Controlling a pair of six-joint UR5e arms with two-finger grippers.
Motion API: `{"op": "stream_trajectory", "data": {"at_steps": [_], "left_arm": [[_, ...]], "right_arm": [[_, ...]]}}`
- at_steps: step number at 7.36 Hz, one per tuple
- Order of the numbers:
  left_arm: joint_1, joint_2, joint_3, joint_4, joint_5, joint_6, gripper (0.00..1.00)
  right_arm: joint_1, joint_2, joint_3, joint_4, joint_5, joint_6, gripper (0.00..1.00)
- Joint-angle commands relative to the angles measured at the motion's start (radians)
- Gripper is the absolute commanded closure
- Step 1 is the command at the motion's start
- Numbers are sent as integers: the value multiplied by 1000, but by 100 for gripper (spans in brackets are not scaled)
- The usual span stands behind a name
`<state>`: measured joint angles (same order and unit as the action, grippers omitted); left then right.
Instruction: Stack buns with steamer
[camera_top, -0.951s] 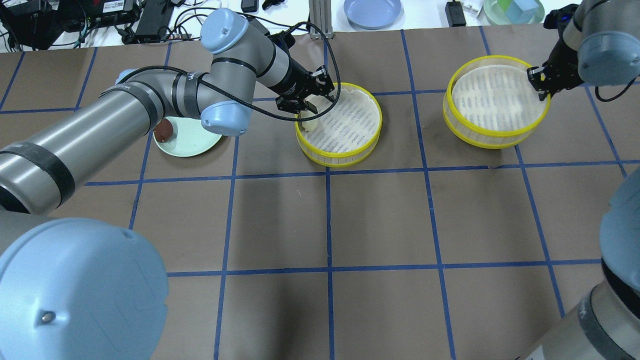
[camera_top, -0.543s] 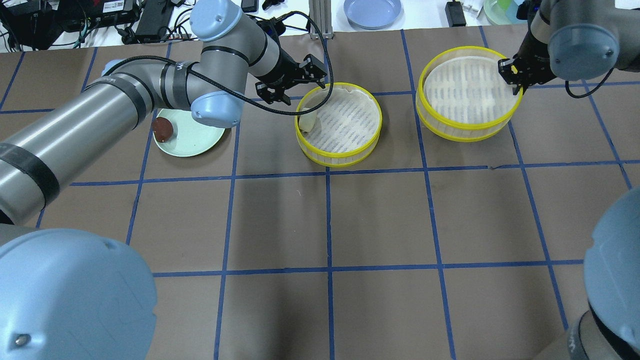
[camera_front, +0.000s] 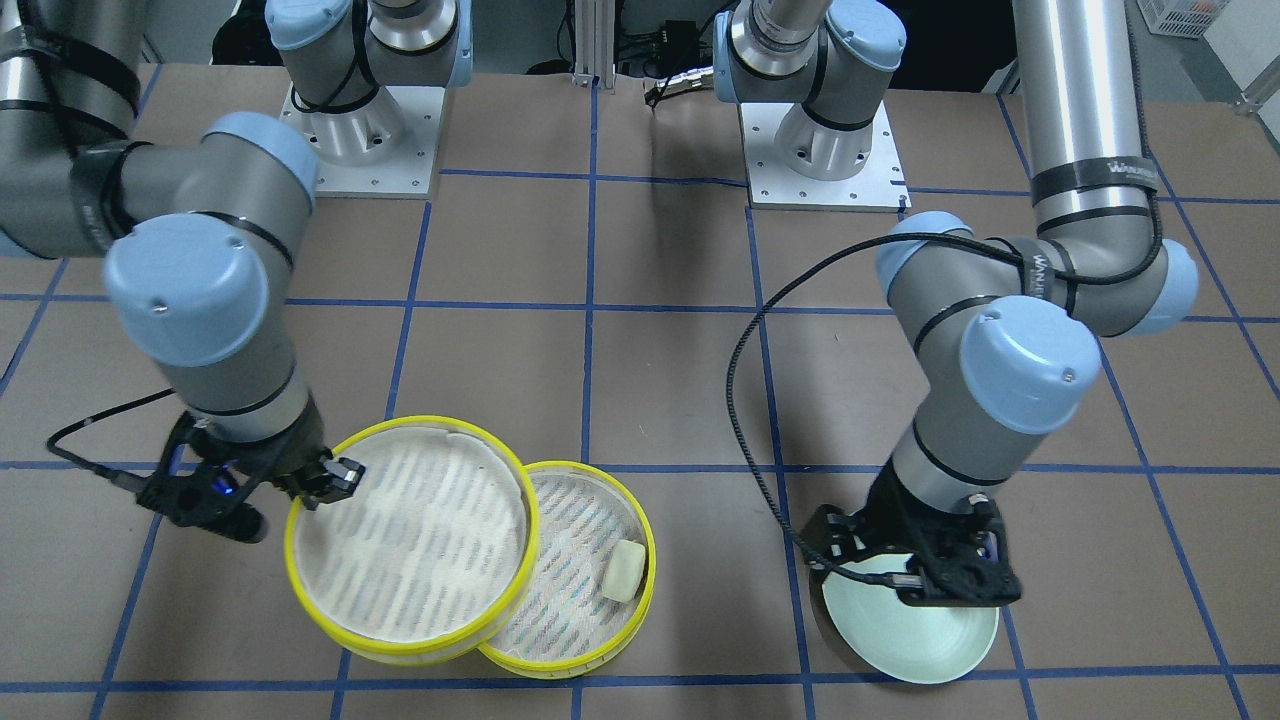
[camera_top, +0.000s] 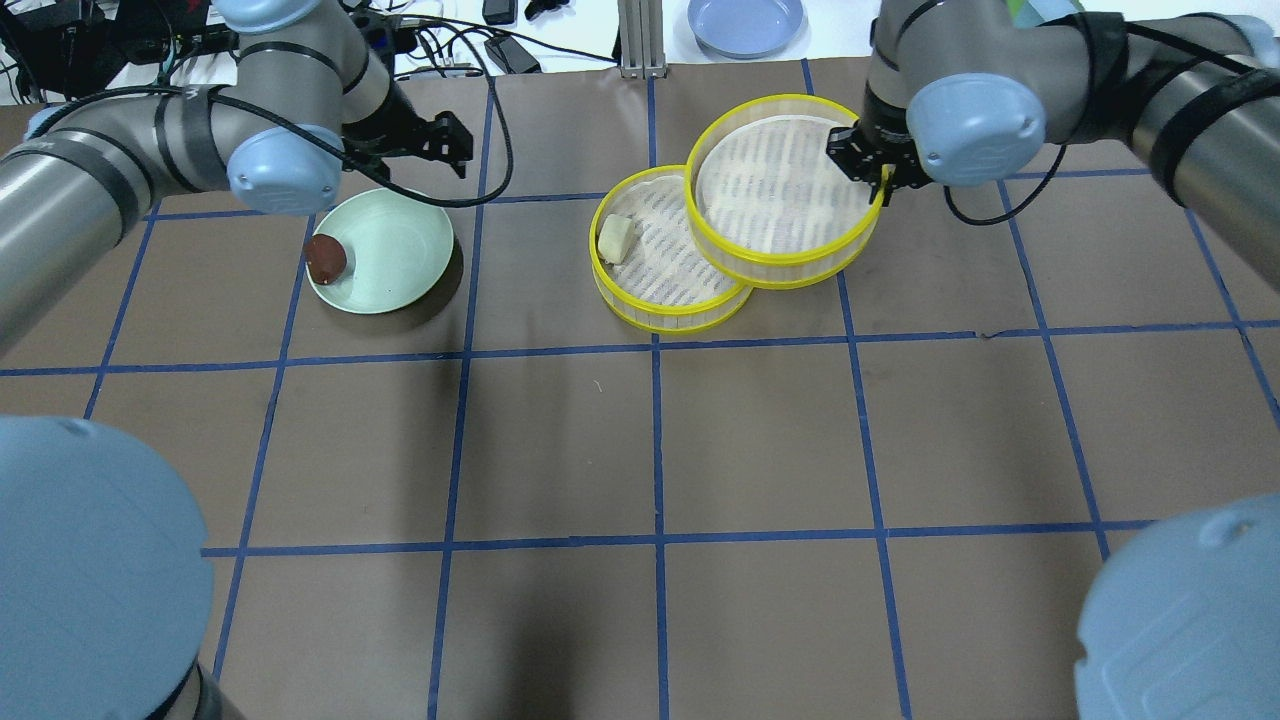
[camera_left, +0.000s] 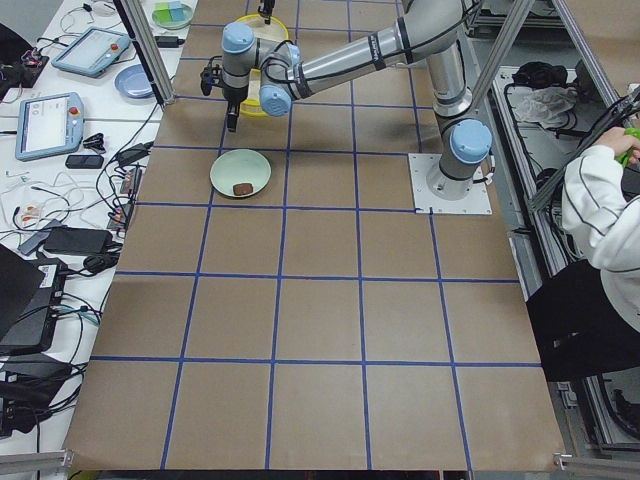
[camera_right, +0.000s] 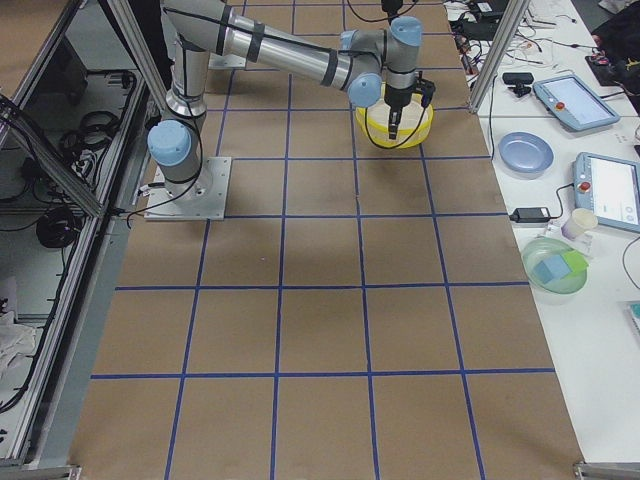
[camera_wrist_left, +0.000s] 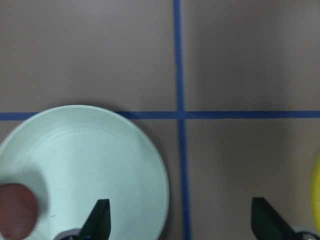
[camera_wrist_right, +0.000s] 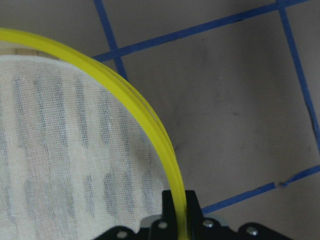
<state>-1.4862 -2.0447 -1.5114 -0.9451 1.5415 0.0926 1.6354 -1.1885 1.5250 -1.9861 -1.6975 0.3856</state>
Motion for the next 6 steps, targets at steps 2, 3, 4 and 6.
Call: {"op": "stream_trajectory", "data": {"at_steps": [2, 3, 4, 6], "left_arm": [[151, -32, -42, -14, 104, 191, 0], [153, -54, -55, -6, 103, 177, 0], [153, -74, -55, -1, 100, 165, 0], [156, -101, -47, 12, 100, 164, 18]], "right_arm": [[122, 48, 0, -20, 6, 202, 100], [126, 58, -2, -39, 31, 231, 100], [133, 58, -5, -40, 60, 298, 100], [133, 66, -6, -57, 67, 300, 100]]}}
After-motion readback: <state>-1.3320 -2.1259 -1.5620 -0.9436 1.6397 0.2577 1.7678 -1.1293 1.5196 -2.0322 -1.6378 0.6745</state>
